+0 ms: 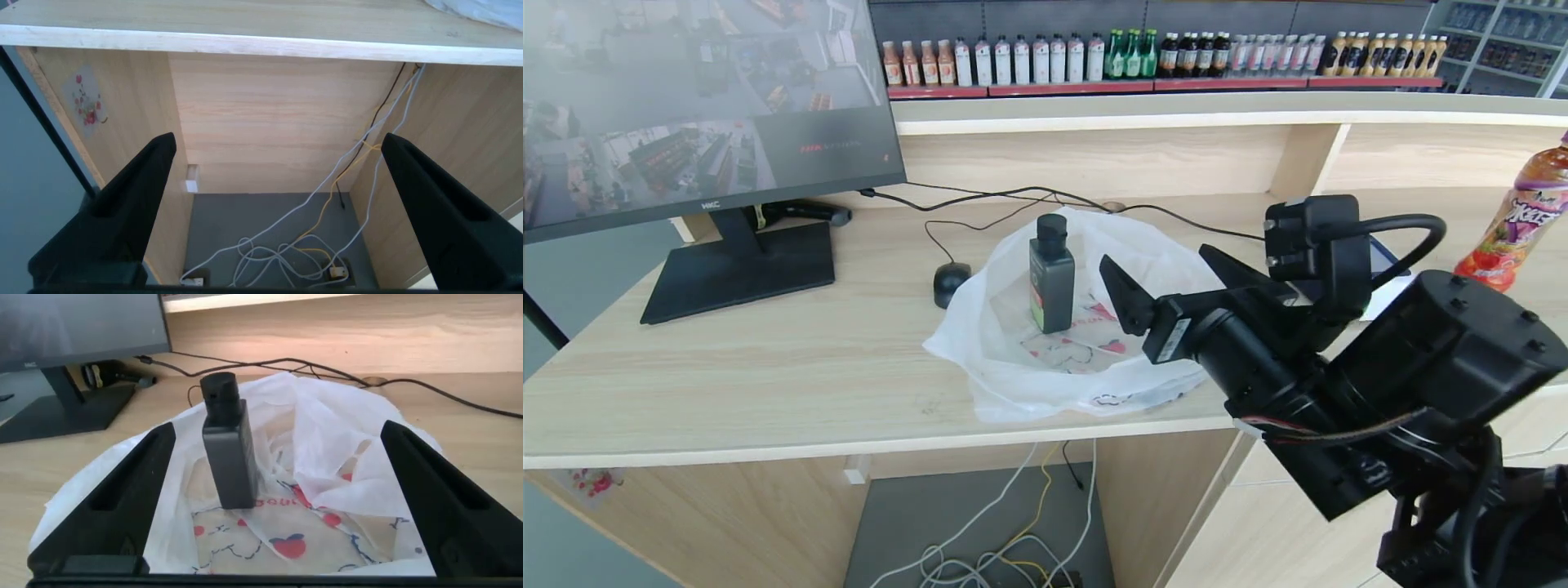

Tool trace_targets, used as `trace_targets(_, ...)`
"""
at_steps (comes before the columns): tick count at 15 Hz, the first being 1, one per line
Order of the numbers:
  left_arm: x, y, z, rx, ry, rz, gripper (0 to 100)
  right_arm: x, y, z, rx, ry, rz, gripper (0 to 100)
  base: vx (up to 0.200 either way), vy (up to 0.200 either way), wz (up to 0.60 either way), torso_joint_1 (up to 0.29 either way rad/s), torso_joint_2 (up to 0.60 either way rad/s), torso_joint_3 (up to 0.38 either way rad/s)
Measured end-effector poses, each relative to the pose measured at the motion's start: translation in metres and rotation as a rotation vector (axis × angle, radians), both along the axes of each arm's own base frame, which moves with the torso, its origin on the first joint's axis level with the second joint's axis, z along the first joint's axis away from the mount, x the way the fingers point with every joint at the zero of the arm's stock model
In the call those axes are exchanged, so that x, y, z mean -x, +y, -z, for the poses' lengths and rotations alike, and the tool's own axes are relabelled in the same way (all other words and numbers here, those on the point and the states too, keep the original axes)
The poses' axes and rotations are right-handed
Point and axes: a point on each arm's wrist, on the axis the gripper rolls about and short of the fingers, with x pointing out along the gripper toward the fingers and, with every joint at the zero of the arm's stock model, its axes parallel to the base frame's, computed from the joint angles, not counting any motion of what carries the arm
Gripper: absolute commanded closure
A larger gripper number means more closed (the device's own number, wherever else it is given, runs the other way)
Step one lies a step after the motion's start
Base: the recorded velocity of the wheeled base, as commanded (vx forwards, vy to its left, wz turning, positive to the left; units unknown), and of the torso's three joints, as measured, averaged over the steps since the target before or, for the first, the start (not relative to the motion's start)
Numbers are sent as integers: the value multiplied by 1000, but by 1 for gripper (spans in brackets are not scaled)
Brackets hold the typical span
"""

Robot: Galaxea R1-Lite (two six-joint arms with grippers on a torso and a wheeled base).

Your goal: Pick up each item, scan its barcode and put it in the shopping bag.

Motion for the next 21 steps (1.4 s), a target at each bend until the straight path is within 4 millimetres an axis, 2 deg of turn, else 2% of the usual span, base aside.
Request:
trace_targets(4,0,0,0,-2,0,0,0,21,-16,1,-39,-90,-76,0,0,0,0,0,0,0)
trace_targets(11,0,0,0,-2,0,-1,0,26,-17,2,-52,-85,-98,0,0,0,0,0,0,0)
trace_targets(21,0,0,0,-1,0,0,0,31,-24,5,-52,-70,-97,0,0,-200,0,2,2,3)
